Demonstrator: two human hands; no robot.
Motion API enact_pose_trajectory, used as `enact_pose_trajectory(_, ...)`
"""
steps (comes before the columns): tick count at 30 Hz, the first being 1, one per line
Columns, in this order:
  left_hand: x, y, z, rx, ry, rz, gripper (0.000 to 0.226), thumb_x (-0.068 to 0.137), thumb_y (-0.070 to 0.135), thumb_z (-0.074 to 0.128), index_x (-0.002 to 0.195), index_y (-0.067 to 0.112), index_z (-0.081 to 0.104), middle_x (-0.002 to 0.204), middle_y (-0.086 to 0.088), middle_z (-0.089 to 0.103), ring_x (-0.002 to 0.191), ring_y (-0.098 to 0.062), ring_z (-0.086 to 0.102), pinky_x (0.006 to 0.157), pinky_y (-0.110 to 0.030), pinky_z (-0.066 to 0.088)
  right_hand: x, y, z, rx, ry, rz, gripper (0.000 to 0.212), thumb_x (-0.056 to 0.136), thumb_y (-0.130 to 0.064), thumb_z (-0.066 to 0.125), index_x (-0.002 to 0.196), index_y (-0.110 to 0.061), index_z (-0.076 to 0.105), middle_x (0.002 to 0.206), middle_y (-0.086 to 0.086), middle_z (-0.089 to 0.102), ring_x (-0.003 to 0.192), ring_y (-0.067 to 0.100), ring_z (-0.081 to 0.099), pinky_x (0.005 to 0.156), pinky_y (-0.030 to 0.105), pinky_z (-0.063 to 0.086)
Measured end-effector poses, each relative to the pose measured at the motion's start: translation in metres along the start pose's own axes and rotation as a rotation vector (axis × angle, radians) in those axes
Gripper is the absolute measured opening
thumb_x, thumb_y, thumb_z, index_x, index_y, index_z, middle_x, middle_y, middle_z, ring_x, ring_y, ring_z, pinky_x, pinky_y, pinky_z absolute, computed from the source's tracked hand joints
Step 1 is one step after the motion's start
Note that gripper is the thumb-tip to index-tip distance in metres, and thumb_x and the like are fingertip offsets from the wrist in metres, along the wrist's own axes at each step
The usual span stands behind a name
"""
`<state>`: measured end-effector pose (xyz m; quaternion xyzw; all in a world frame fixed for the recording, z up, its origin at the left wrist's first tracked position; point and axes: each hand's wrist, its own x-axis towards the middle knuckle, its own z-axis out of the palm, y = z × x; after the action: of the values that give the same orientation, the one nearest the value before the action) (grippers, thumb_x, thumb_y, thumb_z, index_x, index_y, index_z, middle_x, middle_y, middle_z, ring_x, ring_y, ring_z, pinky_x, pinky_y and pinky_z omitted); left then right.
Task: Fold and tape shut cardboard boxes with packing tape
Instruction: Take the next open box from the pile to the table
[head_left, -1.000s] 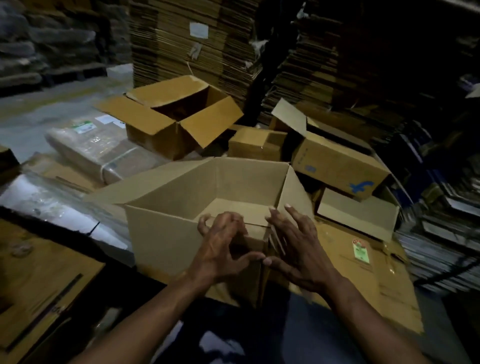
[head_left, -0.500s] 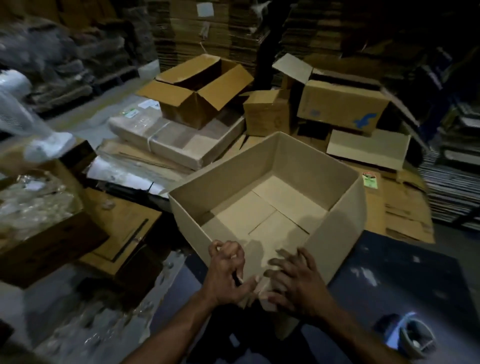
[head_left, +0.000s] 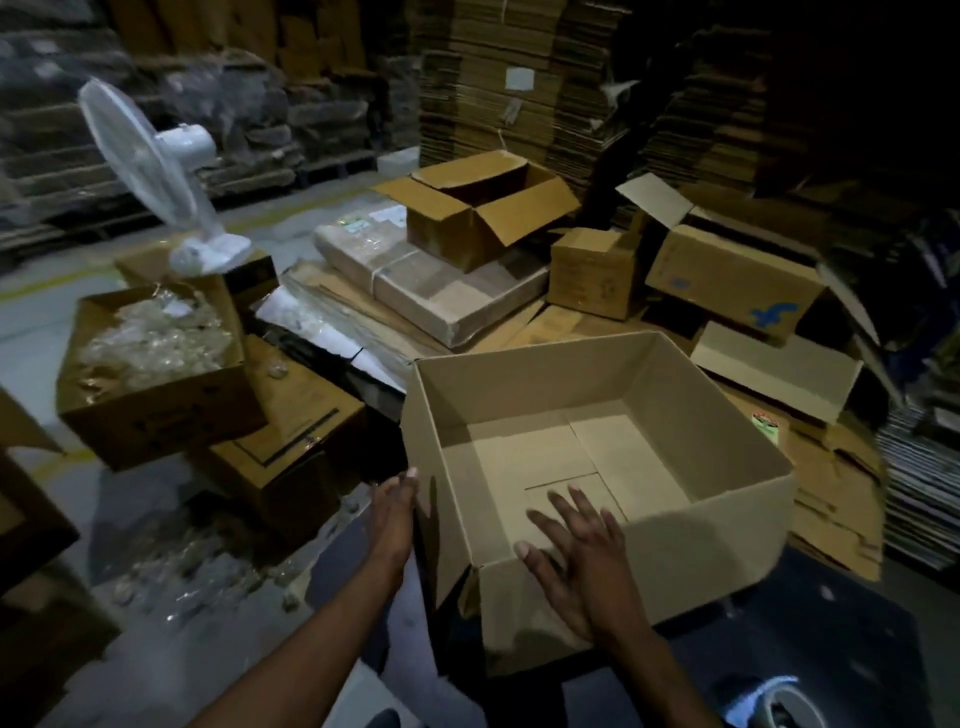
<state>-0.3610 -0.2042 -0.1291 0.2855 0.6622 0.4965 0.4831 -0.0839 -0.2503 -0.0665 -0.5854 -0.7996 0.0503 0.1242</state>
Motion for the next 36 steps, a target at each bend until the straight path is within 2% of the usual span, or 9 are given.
enact_pose_trajectory(3,0.009,-0.009,-0.009,-0.391,-0.132,-0.382,0.076,0.093,0.086,0.059,0.147,0.033,0.055,0.158,-0.004,0.053,0.147,-0.024,0.05,0.127,-0.057,0.035,0.006,-0.008,0.0,0.02,-0.013,-0.027,0.075,0.099,-0.085,0.023,0.152,-0.042,0.055,0.172,-0.009,0.033,0.164,0.01,0.005,0.132,0.049,0.012)
enact_pose_trajectory(7,0.028,-0.031,-0.022,-0.382,-0.191,-0.575,0.127,0.068,0.102,0.064,0.169,0.033,0.029,0.156,-0.024,0.056,0.146,-0.045,0.051,0.127,-0.068,0.025,0.01,-0.017,0.006,0.04,-0.083,-0.051,0.076,0.098,-0.087,0.026,0.153,-0.043,0.053,0.173,-0.013,0.025,0.164,0.007,-0.004,0.132,0.054,0.012)
enact_pose_trajectory(10,0.043,-0.04,-0.03,-0.37,-0.177,-0.622,0.123,0.064,0.098,0.07,0.163,0.033,0.039,0.136,-0.017,0.07,0.133,-0.039,0.06,0.124,-0.065,0.028,0.014,-0.016,0.014,0.057,-0.11,-0.064,0.068,0.1,-0.083,0.036,0.152,-0.043,0.055,0.173,-0.012,0.029,0.164,0.007,-0.002,0.129,0.059,0.016)
enact_pose_trajectory(14,0.042,-0.026,-0.036,-0.417,-0.234,-0.674,0.113,0.074,0.092,0.071,0.166,0.035,0.037,0.161,-0.018,0.053,0.159,-0.039,0.037,0.128,-0.061,0.025,0.02,-0.02,0.024,0.045,-0.09,-0.051,0.066,0.099,-0.083,0.039,0.146,-0.042,0.062,0.168,-0.011,0.04,0.164,0.01,0.009,0.126,0.06,0.019)
enact_pose_trajectory(16,0.047,-0.03,-0.032,-0.474,-0.288,-0.711,0.091,0.085,0.09,0.062,0.149,0.027,0.055,0.15,-0.021,0.063,0.138,-0.04,0.057,0.104,-0.056,0.047,0.018,-0.023,0.032,-0.016,-0.077,-0.056,0.065,0.1,-0.082,0.036,0.144,-0.042,0.064,0.166,-0.012,0.043,0.164,0.012,0.013,0.123,0.063,0.023)
enact_pose_trajectory(24,0.046,-0.022,-0.08,-0.286,-0.229,-0.525,0.07,0.068,0.067,0.091,0.117,0.021,0.073,0.091,-0.008,0.062,0.082,-0.028,0.056,0.073,-0.036,0.044,0.019,-0.019,0.033,-0.096,-0.138,-0.116,0.072,0.1,-0.085,0.028,0.151,-0.043,0.057,0.17,-0.009,0.036,0.164,0.019,0.014,0.121,0.063,0.025)
enact_pose_trajectory(30,0.031,0.047,-0.142,-0.208,-0.101,-0.165,0.046,0.091,0.011,0.085,0.135,0.013,0.073,0.128,-0.017,0.078,0.112,-0.037,0.078,0.095,-0.052,0.063,0.031,-0.027,0.032,-0.088,-0.208,-0.098,0.083,0.091,-0.094,0.014,0.158,-0.053,0.04,0.175,-0.017,0.015,0.164,0.01,-0.001,0.122,0.056,0.013)
enact_pose_trajectory(33,0.021,0.126,-0.127,-0.159,-0.133,0.01,0.04,0.094,0.01,0.081,0.134,0.015,0.073,0.122,-0.015,0.081,0.106,-0.036,0.079,0.085,-0.046,0.065,0.039,-0.046,0.021,-0.028,-0.304,-0.066,0.1,0.077,-0.099,-0.008,0.164,-0.056,0.018,0.175,-0.021,-0.007,0.16,0.004,-0.017,0.123,0.051,0.006)
enact_pose_trajectory(36,0.003,0.188,-0.08,-0.108,-0.157,0.136,0.033,0.098,0.028,0.078,0.13,0.031,0.075,0.117,-0.006,0.082,0.104,-0.029,0.08,0.084,-0.043,0.062,0.044,-0.069,0.013,0.211,-0.298,-0.045,0.103,0.077,-0.101,-0.005,0.165,-0.053,0.019,0.173,-0.025,0.001,0.161,0.001,-0.005,0.125,0.049,0.011)
